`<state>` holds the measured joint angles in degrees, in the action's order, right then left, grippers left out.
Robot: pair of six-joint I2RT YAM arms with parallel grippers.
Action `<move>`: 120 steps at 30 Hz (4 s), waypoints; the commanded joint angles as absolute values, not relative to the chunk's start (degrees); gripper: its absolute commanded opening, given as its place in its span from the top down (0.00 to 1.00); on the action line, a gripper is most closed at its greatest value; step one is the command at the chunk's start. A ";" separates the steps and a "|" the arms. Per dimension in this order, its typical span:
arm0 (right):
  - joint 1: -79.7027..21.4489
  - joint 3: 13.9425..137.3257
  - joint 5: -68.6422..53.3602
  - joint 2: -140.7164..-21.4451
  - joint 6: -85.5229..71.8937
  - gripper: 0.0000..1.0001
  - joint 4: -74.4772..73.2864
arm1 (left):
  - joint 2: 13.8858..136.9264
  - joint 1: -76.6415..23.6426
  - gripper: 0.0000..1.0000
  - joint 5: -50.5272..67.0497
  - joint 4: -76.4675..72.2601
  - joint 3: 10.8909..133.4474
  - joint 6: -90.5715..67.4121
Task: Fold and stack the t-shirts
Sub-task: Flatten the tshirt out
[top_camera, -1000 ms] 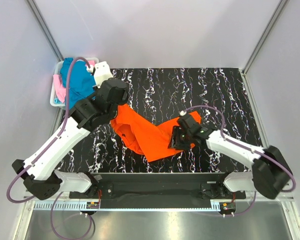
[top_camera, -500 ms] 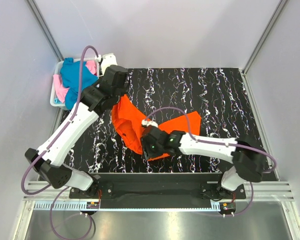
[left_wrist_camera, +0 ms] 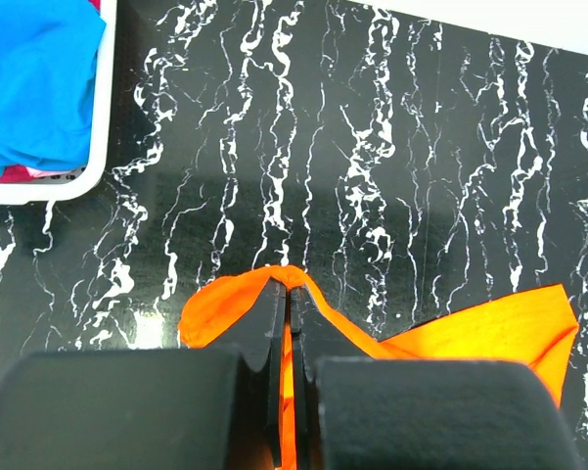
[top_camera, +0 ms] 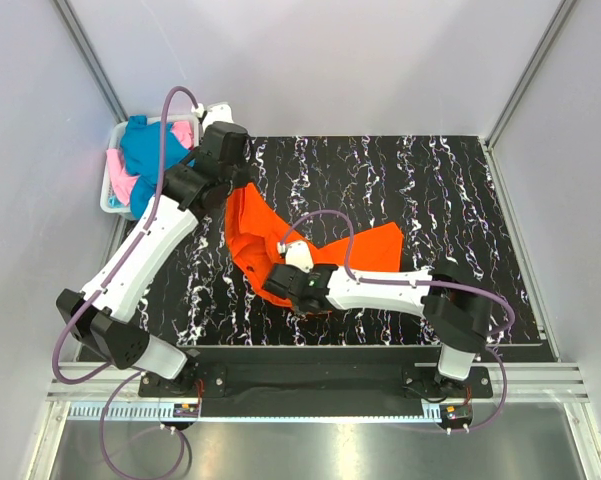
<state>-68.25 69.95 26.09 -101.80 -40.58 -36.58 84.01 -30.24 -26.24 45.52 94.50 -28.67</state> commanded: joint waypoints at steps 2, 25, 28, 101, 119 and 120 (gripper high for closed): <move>-68.29 73.03 32.78 -103.53 -41.84 0.87 -39.20 | 82.62 -29.44 1.00 -23.73 41.84 95.10 -27.25; -55.13 81.21 57.92 -94.75 -57.22 1.00 -66.01 | 76.12 -28.13 1.00 -29.08 41.92 87.55 -29.36; -51.96 81.73 59.15 -94.22 -55.64 1.00 -65.92 | 74.62 -28.12 1.00 -31.02 42.01 86.49 -29.09; -22.68 94.04 29.71 -110.13 -13.54 0.63 -31.20 | 91.76 -28.12 1.00 -45.97 47.02 94.32 -39.37; -26.63 65.32 10.47 -86.49 -24.60 0.51 -24.09 | 92.02 -28.04 1.00 -42.45 46.85 89.91 -39.46; -27.33 64.43 8.98 -86.66 -25.04 0.57 -23.65 | 92.02 -28.12 1.00 -42.02 46.76 89.56 -39.46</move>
<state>-24.45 67.53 18.15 -87.09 -22.00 -26.20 93.80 -28.38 -42.02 48.31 89.86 -39.07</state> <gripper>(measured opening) 0.455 0.016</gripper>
